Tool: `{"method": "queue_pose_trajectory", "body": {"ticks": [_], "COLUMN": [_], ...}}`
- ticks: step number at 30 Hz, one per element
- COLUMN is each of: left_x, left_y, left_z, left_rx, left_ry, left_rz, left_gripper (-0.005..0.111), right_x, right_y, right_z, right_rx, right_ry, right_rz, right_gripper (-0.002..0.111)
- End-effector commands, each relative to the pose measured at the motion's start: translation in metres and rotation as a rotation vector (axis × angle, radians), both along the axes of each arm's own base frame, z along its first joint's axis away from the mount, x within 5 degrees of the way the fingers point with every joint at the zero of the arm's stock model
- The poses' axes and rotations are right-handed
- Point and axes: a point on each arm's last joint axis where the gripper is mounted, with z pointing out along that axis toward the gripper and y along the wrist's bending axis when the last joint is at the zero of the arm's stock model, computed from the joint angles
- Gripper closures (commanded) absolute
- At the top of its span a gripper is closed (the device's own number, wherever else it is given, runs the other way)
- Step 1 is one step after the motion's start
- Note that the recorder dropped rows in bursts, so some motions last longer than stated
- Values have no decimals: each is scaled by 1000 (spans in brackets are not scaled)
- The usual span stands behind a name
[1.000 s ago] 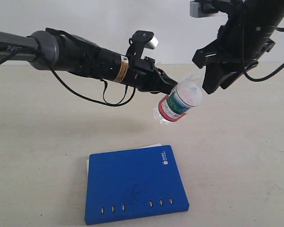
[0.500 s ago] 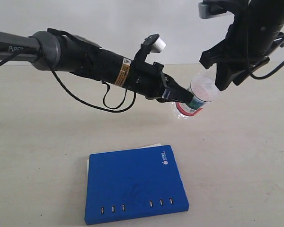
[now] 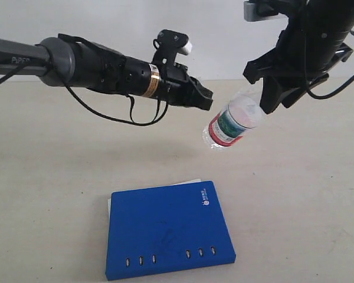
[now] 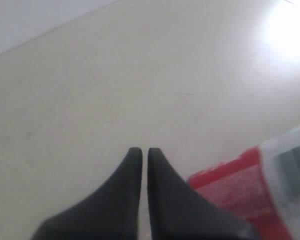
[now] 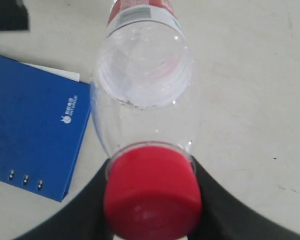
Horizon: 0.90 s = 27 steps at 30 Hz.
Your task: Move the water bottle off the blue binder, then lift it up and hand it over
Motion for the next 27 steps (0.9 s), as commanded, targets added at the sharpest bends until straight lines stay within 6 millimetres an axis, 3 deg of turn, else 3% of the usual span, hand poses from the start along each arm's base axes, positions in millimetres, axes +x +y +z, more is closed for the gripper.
{"method": "queue_pose_trajectory", "body": {"ticks": [1,15,22,27], "left_x": [-12,-48,-27,-11], "left_y": [-16,-32,-15,15], "left_z": [-13,-9,-4,19], "left_rx": [-17,-132,-130,-186], "left_ry": [34,244,272,305], "left_rz": [-149,-409,-222,-134], "left_gripper": [102,102,102,102], "right_x": [-2,-1,0,2], "right_y": [3,0,-2,-12], "right_z": [9,9,8,13], "right_rx": [53,17,-10,-94], "right_ry": [-25,-34,-40,-98], "right_rz": [28,22,13,-29], "right_gripper": [108,108,108,108]}}
